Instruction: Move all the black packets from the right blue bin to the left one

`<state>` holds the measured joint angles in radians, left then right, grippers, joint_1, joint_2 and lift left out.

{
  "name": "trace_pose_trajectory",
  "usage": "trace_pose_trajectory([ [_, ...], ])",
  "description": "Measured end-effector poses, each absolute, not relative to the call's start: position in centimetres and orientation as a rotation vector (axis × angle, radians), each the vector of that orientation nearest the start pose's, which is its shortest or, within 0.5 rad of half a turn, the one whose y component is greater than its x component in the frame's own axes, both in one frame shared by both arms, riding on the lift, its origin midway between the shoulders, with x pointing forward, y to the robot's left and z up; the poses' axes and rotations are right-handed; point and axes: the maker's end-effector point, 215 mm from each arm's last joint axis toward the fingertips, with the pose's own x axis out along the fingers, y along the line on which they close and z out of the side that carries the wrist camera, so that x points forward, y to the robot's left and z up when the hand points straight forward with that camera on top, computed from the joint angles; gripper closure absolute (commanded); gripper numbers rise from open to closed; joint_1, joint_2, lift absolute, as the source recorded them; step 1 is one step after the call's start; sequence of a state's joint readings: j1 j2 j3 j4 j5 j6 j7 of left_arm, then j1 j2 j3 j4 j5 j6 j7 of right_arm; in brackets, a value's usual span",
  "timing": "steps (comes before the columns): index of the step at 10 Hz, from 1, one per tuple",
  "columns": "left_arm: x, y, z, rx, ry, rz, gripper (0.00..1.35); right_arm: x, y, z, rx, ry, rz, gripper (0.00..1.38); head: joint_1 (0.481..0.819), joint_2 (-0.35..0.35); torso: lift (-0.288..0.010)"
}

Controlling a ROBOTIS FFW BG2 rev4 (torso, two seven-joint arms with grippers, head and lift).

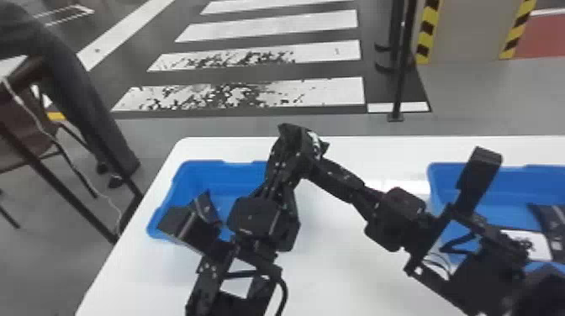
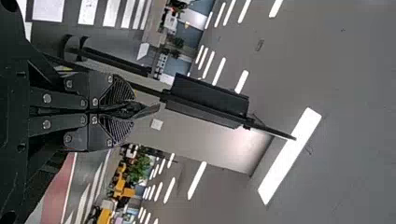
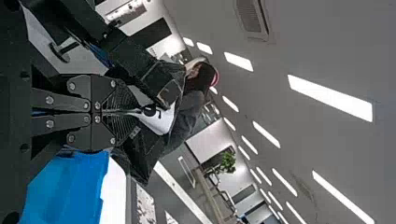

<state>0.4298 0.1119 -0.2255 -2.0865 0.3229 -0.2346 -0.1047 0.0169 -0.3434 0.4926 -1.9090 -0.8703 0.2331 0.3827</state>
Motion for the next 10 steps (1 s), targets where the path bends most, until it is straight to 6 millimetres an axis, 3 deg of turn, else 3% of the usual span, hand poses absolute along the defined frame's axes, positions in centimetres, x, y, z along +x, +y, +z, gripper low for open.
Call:
trace_pose_trajectory([
  [1, 43.8, 11.9, -21.4, -0.336, -0.291, -0.322, 1.21, 43.5, 5.3, -26.3, 0.59, 0.139, 1.03, 0.67, 0.695, 0.219, -0.14],
  [2, 43.8, 12.2, -21.0, -0.329, -0.304, -0.315, 1.21, 43.7, 5.0, -26.6, 0.601, 0.134, 1.028, 0.2, 0.695, 0.218, -0.14],
  [3, 44.0, 13.4, -20.8, -0.303, -0.317, -0.287, 1.21, 43.9, 4.7, -26.9, 0.609, 0.128, 1.024, 0.03, 0.695, 0.222, -0.14],
  [5, 45.6, 18.9, -23.0, -0.151, -0.293, -0.157, 1.21, 44.3, 4.1, -27.1, 0.644, 0.12, 1.009, 0.17, 0.695, 0.274, -0.14],
  [6, 46.6, 22.7, -25.6, -0.04, -0.25, -0.076, 1.21, 44.5, 3.9, -27.2, 0.663, 0.118, 1.001, 0.17, 0.695, 0.316, -0.14],
  [7, 47.6, 26.2, -28.6, 0.063, -0.192, -0.011, 1.12, 44.6, 3.7, -27.3, 0.675, 0.12, 0.996, 0.17, 0.695, 0.333, -0.14],
  [8, 48.5, 28.9, -31.8, 0.095, -0.116, 0.032, 0.61, 44.8, 3.6, -27.3, 0.677, 0.12, 0.995, 0.17, 0.695, 0.35, -0.14],
  [9, 48.8, 30.0, -34.2, 0.058, -0.049, 0.045, 0.15, 44.9, 3.6, -27.4, 0.675, 0.122, 0.991, 0.17, 0.695, 0.35, -0.14],
  [10, 48.7, 29.8, -34.3, 0.034, -0.053, 0.029, 0.09, 45.3, 3.2, -27.7, 0.666, 0.122, 0.982, 0.17, 0.695, 0.35, -0.14],
])
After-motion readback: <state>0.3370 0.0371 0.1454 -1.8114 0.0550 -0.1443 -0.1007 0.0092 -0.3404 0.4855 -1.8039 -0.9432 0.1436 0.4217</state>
